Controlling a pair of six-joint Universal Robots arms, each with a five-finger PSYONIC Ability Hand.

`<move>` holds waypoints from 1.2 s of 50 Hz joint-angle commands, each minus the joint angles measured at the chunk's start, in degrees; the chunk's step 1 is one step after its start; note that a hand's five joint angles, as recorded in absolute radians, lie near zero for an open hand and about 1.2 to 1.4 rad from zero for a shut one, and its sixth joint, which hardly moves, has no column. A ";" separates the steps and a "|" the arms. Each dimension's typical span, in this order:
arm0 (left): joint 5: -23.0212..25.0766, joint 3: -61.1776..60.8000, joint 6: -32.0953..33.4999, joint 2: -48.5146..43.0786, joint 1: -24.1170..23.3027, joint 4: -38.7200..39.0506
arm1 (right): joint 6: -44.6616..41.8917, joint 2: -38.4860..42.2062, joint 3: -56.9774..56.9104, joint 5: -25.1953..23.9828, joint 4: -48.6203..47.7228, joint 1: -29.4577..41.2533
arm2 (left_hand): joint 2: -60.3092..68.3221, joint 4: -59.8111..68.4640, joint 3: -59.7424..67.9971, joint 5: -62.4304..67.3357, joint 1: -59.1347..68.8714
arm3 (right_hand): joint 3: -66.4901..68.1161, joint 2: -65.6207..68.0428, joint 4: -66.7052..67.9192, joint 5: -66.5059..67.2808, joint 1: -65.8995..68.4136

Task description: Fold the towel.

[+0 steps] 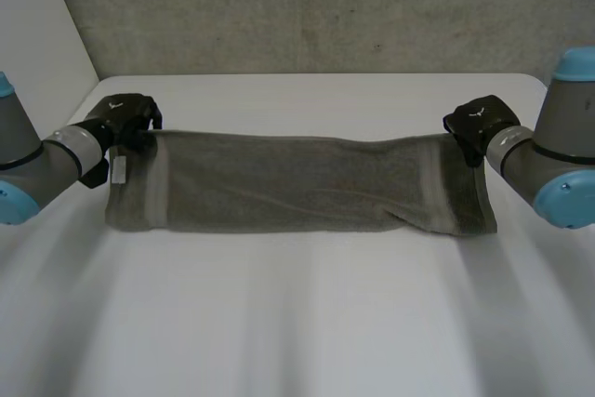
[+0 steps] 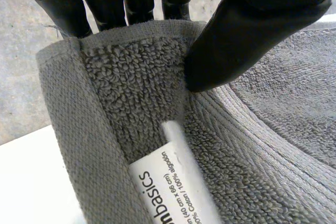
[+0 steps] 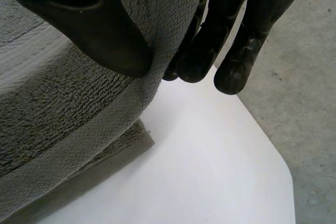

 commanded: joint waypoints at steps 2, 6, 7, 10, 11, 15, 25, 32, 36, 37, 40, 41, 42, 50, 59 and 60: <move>-1.98 4.25 -0.02 -4.21 -0.35 0.35 | -0.21 4.05 -4.16 2.54 -1.68 0.38 | 2.68 1.95 2.59 4.23 6.14 | 3.85 3.78 3.18 3.40 3.37; -2.69 6.19 -0.02 -5.88 -0.35 0.35 | -0.21 5.81 -6.01 2.81 -1.77 0.38 | 2.68 1.95 2.59 4.23 6.14 | 3.85 3.78 3.18 3.40 3.37; -2.86 6.80 -0.02 -6.41 -0.35 0.35 | -0.21 6.51 -6.88 2.90 -1.69 0.38 | 2.68 1.95 2.59 4.23 6.14 | 3.85 3.78 3.18 3.40 3.37; -2.95 7.16 -0.11 -6.85 -0.35 0.35 | -0.21 7.57 -7.77 2.90 -1.77 0.38 | -4.62 -5.35 -4.71 -3.07 -1.16 | 3.85 3.78 3.18 3.40 3.37; -2.95 7.16 -0.11 -6.76 -0.35 0.35 | -0.21 7.75 -7.77 2.81 -1.95 0.47 | -34.17 -34.90 -34.26 -32.62 -30.71 | -19.07 -19.14 -19.74 -19.52 -19.55; -3.04 6.81 -0.29 -6.15 -0.70 0.17 | 0.15 7.48 -7.86 2.99 -3.18 0.56 | -61.51 -62.24 -61.60 -59.96 -58.05 | -66.15 -66.22 -66.82 -66.60 -66.63; -2.25 -1.28 -1.52 3.17 -1.05 -0.53 | 9.20 -4.56 1.90 3.60 -9.15 0.73 | -63.24 -63.96 -63.32 -61.69 -59.77 | -66.15 -66.22 -66.82 -66.60 -66.63; -1.72 -17.42 -1.43 16.24 -0.96 1.92 | 13.94 -19.04 20.23 2.46 -13.54 0.29 | -62.56 -63.29 -62.65 -61.01 -59.10 | -66.15 -66.22 -66.82 -66.60 -66.63; -1.72 -24.92 -1.43 20.48 -1.23 5.71 | 13.59 -21.52 25.80 0.88 -13.20 0.21 | -62.06 -62.79 -62.14 -60.51 -58.60 | -66.15 -66.22 -66.82 -66.60 -66.63; -1.72 -28.41 -1.43 22.14 -1.32 7.97 | 13.25 -21.87 27.89 -0.08 -12.94 0.21 | -61.89 -62.62 -61.98 -60.34 -58.43 | -66.15 -66.22 -66.82 -66.60 -66.63; -1.81 -34.30 -1.43 24.43 -1.58 12.72 | 11.41 -21.17 31.23 -0.88 -12.85 0.21 | -61.72 -62.45 -61.81 -60.17 -58.26 | -66.15 -66.22 -66.82 -66.60 -66.63; -1.81 -36.50 -1.43 24.96 -2.01 15.00 | 10.26 -20.56 32.64 -0.97 -12.93 0.12 | -61.72 -62.45 -61.81 -60.17 -58.26 | -66.15 -66.22 -66.82 -66.60 -66.63; -1.81 -36.53 -1.43 24.97 -2.02 15.02 | 10.25 -20.55 32.66 -0.97 -12.93 0.12 | -61.72 -62.45 -61.81 -60.17 -58.26 | -66.15 -66.22 -66.82 -66.60 -66.63; -1.81 -40.57 -1.43 24.70 -3.60 20.39 | 5.33 -14.31 34.06 -1.76 -15.22 -2.08 | -57.52 -58.24 -57.60 -55.97 -54.06 | -52.10 -52.17 -52.77 -52.56 -52.59; -1.90 -41.01 -1.61 24.35 -4.39 21.70 | 4.80 -9.83 33.62 -2.64 -21.54 -3.13 | 2.65 1.92 2.56 4.20 6.11 | -41.86 -41.93 -42.53 -42.31 -42.34; -1.90 -41.01 -1.61 24.35 -4.39 21.70 | 4.89 -9.74 33.54 -2.64 -21.55 -3.13 | 2.68 1.95 2.59 4.23 6.14 | -39.51 -39.58 -40.18 -39.96 -39.99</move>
